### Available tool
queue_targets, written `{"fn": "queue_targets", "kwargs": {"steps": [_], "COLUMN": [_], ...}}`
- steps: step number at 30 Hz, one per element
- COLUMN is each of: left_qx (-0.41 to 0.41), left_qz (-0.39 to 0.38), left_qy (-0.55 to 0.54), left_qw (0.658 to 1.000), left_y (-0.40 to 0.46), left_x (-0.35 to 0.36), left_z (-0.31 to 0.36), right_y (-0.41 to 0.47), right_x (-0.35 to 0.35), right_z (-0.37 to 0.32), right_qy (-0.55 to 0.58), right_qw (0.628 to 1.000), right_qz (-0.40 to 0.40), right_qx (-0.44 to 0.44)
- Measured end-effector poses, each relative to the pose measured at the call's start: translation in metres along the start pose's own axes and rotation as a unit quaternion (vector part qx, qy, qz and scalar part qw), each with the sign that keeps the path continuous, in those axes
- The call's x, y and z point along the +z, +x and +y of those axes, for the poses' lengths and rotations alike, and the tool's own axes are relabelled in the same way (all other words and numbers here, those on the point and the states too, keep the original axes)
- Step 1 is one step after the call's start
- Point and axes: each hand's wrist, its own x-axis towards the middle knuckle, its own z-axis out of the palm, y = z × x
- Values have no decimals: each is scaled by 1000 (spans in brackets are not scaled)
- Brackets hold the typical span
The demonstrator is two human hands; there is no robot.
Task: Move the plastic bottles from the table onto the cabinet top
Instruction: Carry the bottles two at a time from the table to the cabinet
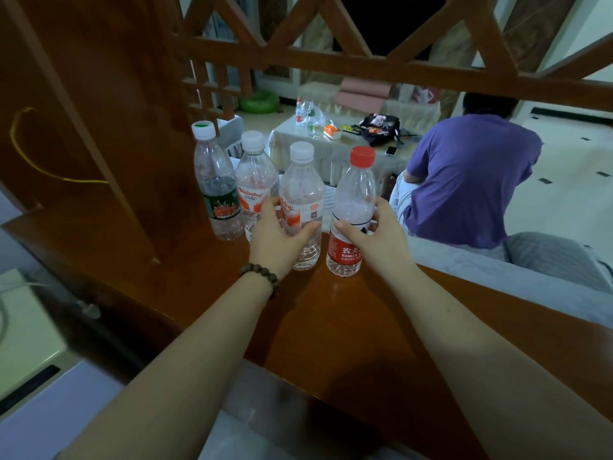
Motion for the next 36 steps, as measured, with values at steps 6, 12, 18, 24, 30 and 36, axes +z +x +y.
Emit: {"fn": "queue_targets", "kwargs": {"steps": [6, 12, 18, 24, 30, 36], "left_qx": [5, -2, -2, 6, 54, 133], "left_qz": [9, 8, 21, 27, 0, -43], "left_qy": [-7, -11, 8, 80, 217, 310], "left_qw": [1000, 1000, 1000, 996, 975, 940], "left_y": [-5, -10, -20, -36, -67, -100], "left_x": [0, -1, -4, -12, -8, 18], "left_z": [2, 2, 2, -2, -3, 0], "right_y": [-2, -6, -10, -25, -54, -96], "right_x": [0, 2, -1, -11, -27, -54], "right_z": [2, 6, 3, 7, 21, 38], "right_qy": [6, 43, 62, 11, -97, -277], "right_qw": [1000, 999, 997, 998, 994, 961], "right_qz": [-7, -14, -24, -25, -26, -6], "right_qx": [4, 14, 32, 52, 34, -12]}}
